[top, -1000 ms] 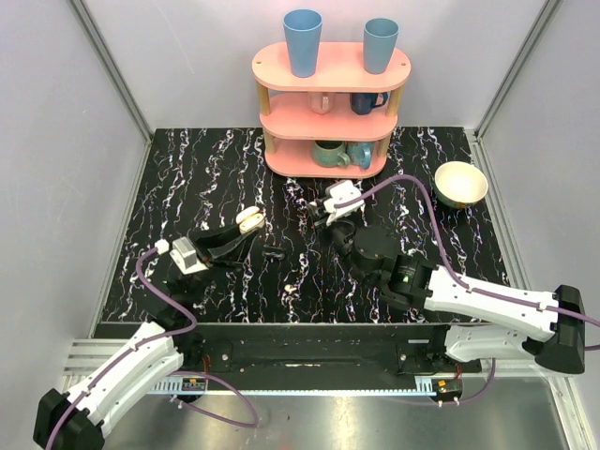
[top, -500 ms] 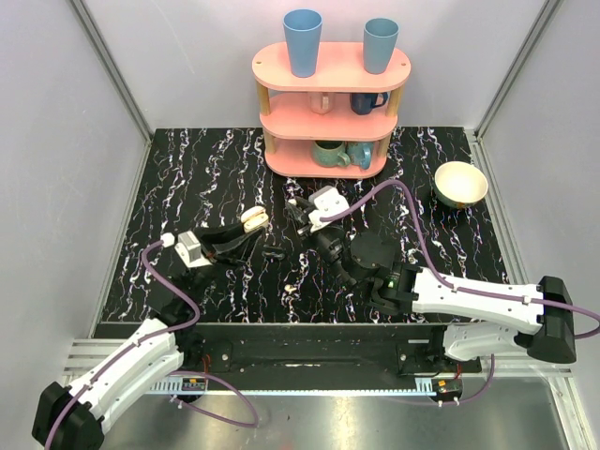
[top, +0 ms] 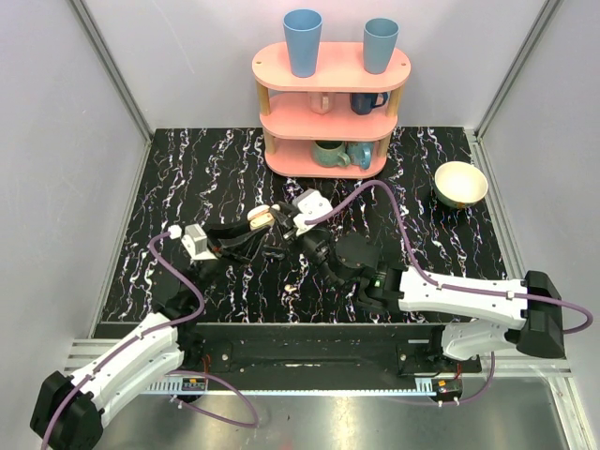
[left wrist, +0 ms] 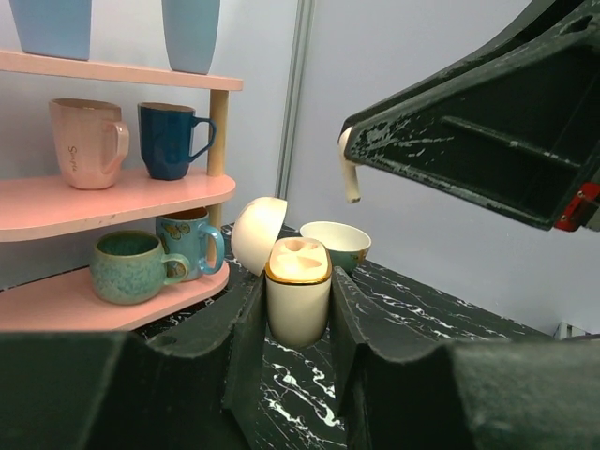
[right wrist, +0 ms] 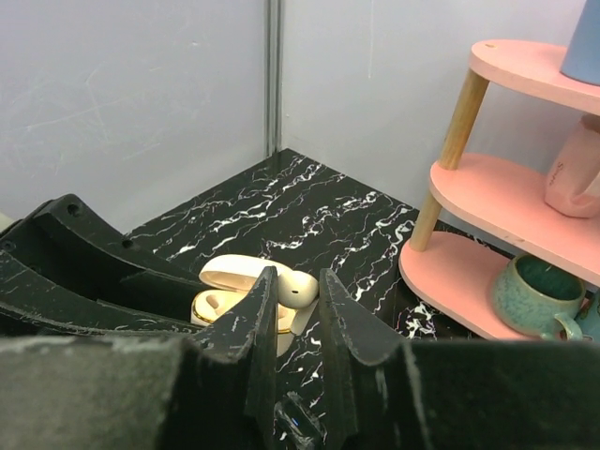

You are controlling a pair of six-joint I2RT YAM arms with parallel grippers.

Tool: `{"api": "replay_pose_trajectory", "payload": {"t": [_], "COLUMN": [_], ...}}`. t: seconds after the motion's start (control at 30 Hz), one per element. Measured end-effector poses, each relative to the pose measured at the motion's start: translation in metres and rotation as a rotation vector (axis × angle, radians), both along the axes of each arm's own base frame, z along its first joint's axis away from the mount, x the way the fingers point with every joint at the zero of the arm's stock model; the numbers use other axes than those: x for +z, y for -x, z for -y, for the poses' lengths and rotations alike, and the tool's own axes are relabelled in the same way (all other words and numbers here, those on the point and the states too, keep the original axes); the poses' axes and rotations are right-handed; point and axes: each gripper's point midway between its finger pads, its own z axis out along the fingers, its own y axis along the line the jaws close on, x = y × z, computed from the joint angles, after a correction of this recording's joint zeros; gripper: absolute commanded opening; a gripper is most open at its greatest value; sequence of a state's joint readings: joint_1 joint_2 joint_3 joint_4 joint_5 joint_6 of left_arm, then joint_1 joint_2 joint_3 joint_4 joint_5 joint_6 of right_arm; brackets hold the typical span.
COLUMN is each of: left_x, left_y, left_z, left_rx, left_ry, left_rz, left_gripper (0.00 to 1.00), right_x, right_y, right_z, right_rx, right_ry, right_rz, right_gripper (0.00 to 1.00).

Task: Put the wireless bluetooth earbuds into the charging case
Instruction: Insert the right earbud into the right side groove of the charging case.

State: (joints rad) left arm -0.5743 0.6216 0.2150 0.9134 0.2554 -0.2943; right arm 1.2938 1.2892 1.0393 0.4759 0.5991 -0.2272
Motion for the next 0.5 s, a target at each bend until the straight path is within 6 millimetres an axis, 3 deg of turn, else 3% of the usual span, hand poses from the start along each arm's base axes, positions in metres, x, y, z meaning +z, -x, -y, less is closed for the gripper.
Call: {"api": "replay_pose_trajectory", "payload": {"t": [0.5], "left_x": [0.004], "left_y": [0.004], "left_z": [0.004], "left_rx": [-0.024], "left_ry": [0.014], "left_rz": [0.01], "left_gripper": [0.0], "right_x": [-0.012], "right_y": [-0.001], "right_z": [-0.013], "right_rx": [0.016], "right_ry": [0.013], "right_rz": [-0.007], "right_gripper": [0.13]}}
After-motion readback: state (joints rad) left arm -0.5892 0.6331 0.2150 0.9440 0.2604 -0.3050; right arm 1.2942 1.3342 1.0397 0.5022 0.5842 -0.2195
